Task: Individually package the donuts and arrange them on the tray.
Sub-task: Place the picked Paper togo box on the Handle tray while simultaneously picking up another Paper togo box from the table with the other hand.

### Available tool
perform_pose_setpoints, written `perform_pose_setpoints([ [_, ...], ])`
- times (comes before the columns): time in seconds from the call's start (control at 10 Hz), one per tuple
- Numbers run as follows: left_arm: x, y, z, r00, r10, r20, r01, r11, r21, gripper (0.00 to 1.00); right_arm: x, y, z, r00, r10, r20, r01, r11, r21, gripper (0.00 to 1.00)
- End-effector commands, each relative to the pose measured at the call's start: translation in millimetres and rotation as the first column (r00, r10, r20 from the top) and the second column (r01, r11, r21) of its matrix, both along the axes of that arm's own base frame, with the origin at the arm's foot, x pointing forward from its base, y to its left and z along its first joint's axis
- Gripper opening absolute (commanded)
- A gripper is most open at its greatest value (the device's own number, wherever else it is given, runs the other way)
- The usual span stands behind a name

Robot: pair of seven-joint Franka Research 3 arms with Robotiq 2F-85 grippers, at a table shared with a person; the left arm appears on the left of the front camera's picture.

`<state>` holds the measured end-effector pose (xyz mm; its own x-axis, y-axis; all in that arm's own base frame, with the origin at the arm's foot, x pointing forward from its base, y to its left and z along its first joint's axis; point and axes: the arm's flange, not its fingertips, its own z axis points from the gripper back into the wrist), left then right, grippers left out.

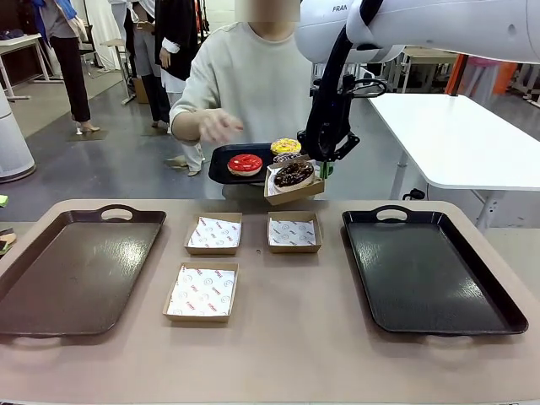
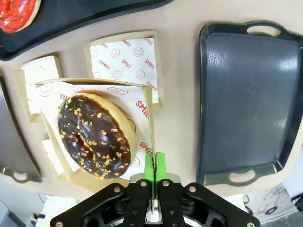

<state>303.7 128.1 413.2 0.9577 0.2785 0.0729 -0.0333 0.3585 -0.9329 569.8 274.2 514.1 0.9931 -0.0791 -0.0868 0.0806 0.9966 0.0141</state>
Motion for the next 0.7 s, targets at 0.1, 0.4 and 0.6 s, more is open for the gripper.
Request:
perform_pose_setpoints([
  [0.1, 1, 1, 1, 1.000, 0.010, 0.004, -0.010, 1.000, -0.011, 1.00, -3, -2, 0, 1.000, -0.003, 0.007, 0.002, 1.000, 0.006, 0.00],
  [0.4, -1, -9, 10, 1.000, -0.026, -0.011, 0.027, 0.998, 0.051, 1.00, -16, -23, 14, 0.992, 0.125, -0.013, -0.124, 0.990, 0.063, 0.01],
  [0.6, 26, -34, 41, 0.996, -0.065, -0.066, 0.076, 0.980, 0.185, 1.00, -43, -80, 33, 0.995, 0.104, -0.005, -0.103, 0.989, 0.110, 0.01],
])
